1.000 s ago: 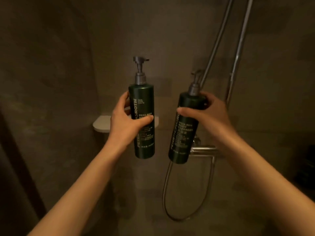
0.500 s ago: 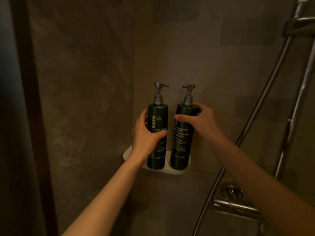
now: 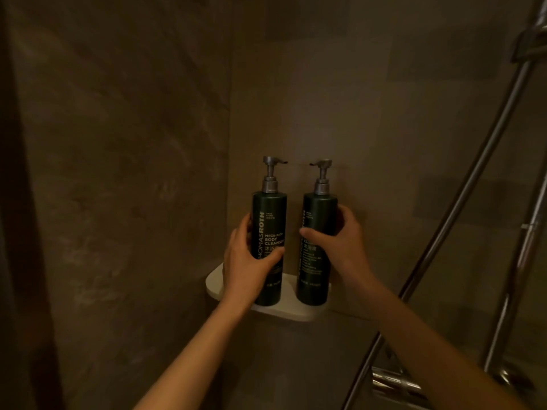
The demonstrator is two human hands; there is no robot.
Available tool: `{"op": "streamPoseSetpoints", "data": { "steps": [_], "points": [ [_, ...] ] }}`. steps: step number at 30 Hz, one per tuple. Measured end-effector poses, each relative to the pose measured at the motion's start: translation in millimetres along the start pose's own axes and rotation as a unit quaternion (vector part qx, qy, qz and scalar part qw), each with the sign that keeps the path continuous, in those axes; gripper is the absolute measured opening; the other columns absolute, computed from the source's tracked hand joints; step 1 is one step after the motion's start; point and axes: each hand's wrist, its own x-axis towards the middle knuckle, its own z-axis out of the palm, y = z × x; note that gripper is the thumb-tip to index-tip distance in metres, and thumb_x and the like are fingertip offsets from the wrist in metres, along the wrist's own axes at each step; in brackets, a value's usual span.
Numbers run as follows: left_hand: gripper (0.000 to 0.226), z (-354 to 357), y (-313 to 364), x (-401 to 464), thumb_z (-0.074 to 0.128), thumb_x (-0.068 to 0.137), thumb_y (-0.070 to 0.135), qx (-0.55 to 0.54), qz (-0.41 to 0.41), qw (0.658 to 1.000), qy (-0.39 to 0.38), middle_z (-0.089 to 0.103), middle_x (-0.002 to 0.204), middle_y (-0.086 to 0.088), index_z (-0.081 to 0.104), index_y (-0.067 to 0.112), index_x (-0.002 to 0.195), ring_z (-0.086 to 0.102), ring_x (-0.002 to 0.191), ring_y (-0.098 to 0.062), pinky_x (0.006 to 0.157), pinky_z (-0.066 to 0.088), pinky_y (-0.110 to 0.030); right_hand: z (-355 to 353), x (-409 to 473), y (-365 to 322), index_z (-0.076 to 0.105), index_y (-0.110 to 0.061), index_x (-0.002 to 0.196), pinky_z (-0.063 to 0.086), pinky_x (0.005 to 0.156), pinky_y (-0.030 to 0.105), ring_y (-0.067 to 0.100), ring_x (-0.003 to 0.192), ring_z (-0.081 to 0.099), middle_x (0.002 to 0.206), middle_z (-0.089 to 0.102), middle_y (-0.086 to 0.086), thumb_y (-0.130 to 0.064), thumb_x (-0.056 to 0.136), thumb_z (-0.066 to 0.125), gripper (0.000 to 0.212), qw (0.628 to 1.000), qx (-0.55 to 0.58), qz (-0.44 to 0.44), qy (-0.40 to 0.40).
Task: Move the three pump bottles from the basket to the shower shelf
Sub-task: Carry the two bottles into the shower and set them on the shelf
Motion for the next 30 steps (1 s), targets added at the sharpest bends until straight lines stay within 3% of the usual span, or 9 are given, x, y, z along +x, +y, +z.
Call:
{"op": "streamPoseSetpoints", "data": {
  "steps": [4, 12, 19, 23, 26, 30],
  "points": [
    [0.084, 4, -23, -22, 0.076, 0.073, 0.026, 0.026, -0.012, 1.0, 0.003, 0.038, 0.124, 0.019, 0.029, 0.034, 0.142, 0.044, 0.116, -0.004, 0.1, 0.041, -0.034, 2, -24, 35, 0.043, -0.024, 0.133, 0.046, 0.096, 0.034, 0.012, 0.118, 0.053, 0.133, 0.053, -0.005, -0.023, 0.067, 0.083, 0.078, 0.999, -0.045, 0.003, 0.017],
    [0.085, 10, -37, -20, 0.078, 0.071, 0.029, 0.06, -0.029, 0.998, -0.007, 0.046, 0.135, 0.006, 0.032, 0.029, 0.142, 0.045, 0.114, -0.004, 0.096, 0.043, -0.03, 5, -25, 54, 0.046, -0.024, 0.131, 0.049, 0.094, 0.036, 0.016, 0.116, 0.056, 0.13, 0.057, -0.001, -0.028, 0.065, 0.084, 0.076, 0.996, -0.08, 0.028, 0.023],
    [0.086, 19, -38, -12, 0.079, 0.07, 0.033, 0.093, -0.035, 0.995, -0.01, 0.048, 0.137, -0.001, 0.032, 0.027, 0.142, 0.049, 0.117, -0.011, 0.099, 0.046, -0.038, 1, -18, 56, 0.049, -0.022, 0.129, 0.051, 0.096, 0.045, 0.017, 0.115, 0.057, 0.128, 0.058, -0.001, -0.031, 0.065, 0.083, 0.073, 0.996, -0.079, 0.03, 0.012],
    [0.085, 16, -32, -19, 0.072, 0.074, 0.044, 0.128, -0.041, 0.991, -0.013, 0.043, 0.14, -0.001, 0.026, 0.029, 0.144, 0.045, 0.127, -0.019, 0.102, 0.044, -0.047, -5, -28, 49, 0.045, -0.018, 0.134, 0.048, 0.092, 0.032, 0.012, 0.113, 0.053, 0.131, 0.049, -0.003, -0.034, 0.075, 0.076, 0.068, 0.997, -0.068, 0.022, 0.013],
    [0.076, 6, -25, -41, 0.058, 0.086, 0.045, 0.19, -0.032, 0.981, -0.023, 0.036, 0.146, -0.002, 0.02, 0.027, 0.148, 0.038, 0.133, -0.019, 0.106, 0.039, -0.045, -12, -48, 44, 0.048, -0.017, 0.132, 0.042, 0.086, 0.021, 0.007, 0.11, 0.049, 0.127, 0.048, -0.005, -0.032, 0.085, 0.066, 0.052, 0.996, -0.087, -0.023, 0.03],
    [0.056, -6, -22, -95, 0.05, 0.093, 0.034, 0.332, 0.022, 0.943, -0.029, 0.04, 0.146, -0.004, 0.032, 0.021, 0.145, 0.035, 0.134, -0.019, 0.105, 0.039, -0.037, -21, -89, 52, 0.057, -0.015, 0.124, 0.039, 0.08, 0.012, 0.012, 0.105, 0.054, 0.12, 0.056, 0.001, -0.024, 0.09, 0.06, 0.036, 0.988, -0.124, -0.085, 0.021]
  ]
}}
